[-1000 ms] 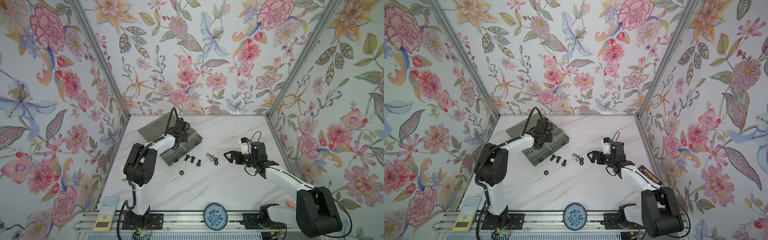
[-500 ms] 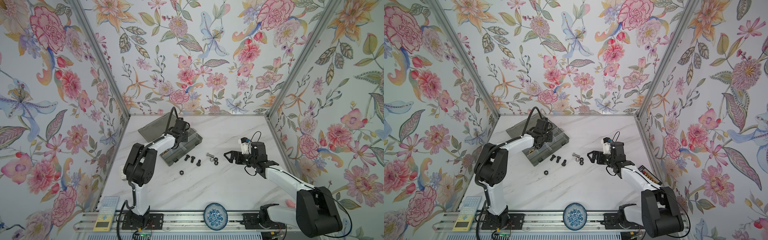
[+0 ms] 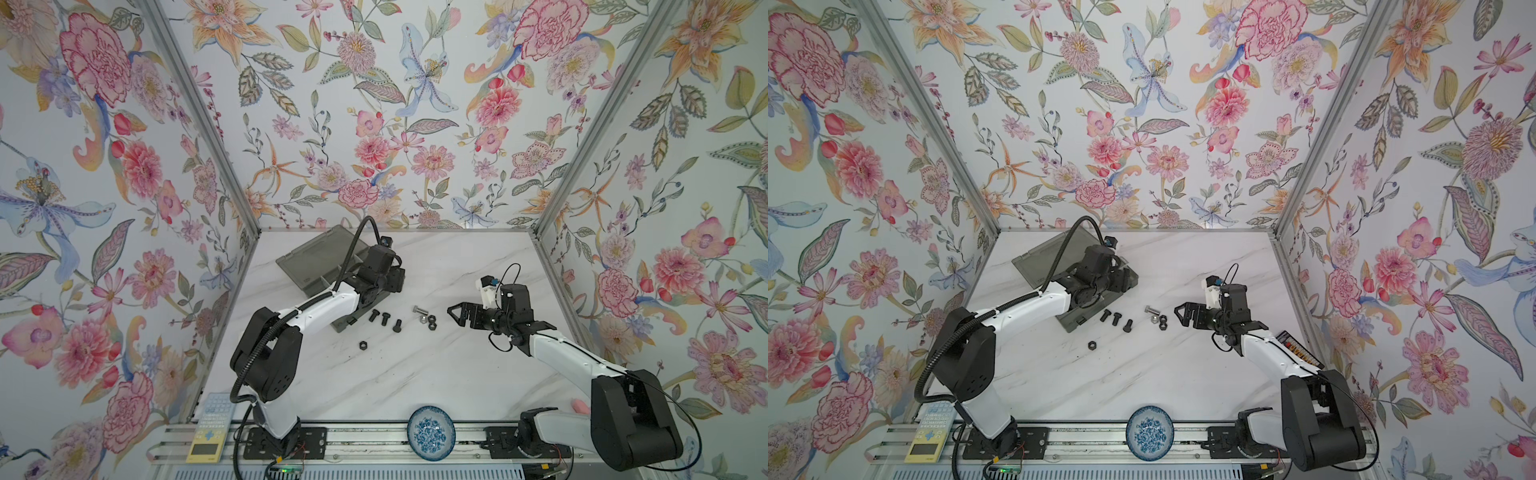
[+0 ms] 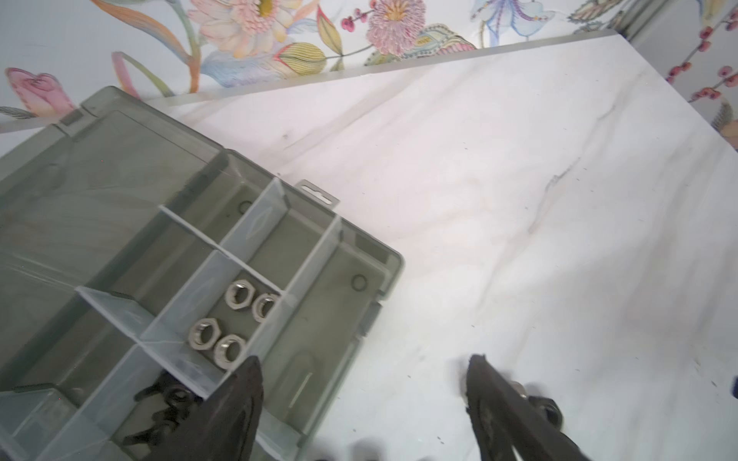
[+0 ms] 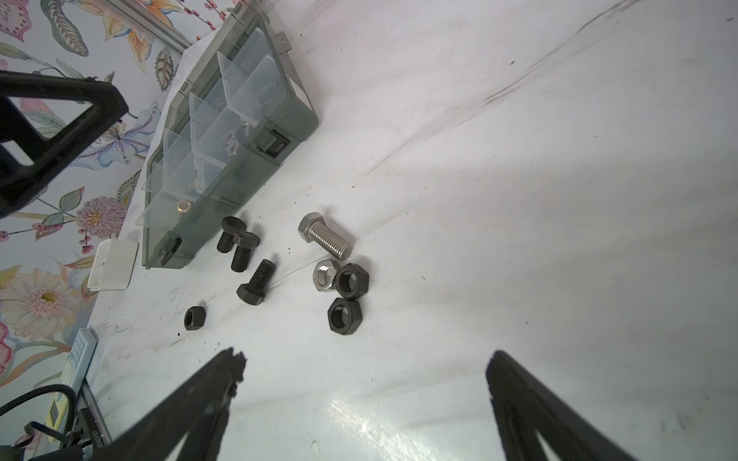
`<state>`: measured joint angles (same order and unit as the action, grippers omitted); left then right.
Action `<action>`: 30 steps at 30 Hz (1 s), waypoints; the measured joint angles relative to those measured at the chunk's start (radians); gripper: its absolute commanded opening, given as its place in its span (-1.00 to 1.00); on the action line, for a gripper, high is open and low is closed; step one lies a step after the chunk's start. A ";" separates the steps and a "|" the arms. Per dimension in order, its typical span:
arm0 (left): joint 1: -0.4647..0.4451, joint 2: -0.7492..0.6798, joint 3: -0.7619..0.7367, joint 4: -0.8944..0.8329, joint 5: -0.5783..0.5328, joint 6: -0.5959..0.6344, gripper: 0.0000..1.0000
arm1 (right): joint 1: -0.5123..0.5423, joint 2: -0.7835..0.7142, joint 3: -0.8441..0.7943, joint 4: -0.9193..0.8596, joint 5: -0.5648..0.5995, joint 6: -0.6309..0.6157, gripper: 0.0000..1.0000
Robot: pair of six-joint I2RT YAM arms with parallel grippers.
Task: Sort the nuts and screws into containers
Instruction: 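Withdraw the left gripper from the box toward the loose nuts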
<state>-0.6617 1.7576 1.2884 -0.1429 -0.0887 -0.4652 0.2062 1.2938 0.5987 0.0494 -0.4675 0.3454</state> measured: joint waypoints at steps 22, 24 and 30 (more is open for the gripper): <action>-0.174 0.124 -0.053 -0.003 0.093 -0.093 0.36 | 0.000 0.023 0.000 -0.001 0.003 0.000 0.98; -0.183 0.147 -0.053 -0.011 0.094 -0.092 0.36 | 0.000 0.025 0.000 -0.001 0.004 0.000 0.98; -0.216 0.198 -0.038 -0.060 0.093 -0.080 0.36 | 0.000 0.026 0.000 -0.001 0.003 0.000 0.98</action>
<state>-0.8780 1.9560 1.2507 -0.2024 0.0044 -0.5453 0.2058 1.3197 0.5991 0.0483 -0.4641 0.3450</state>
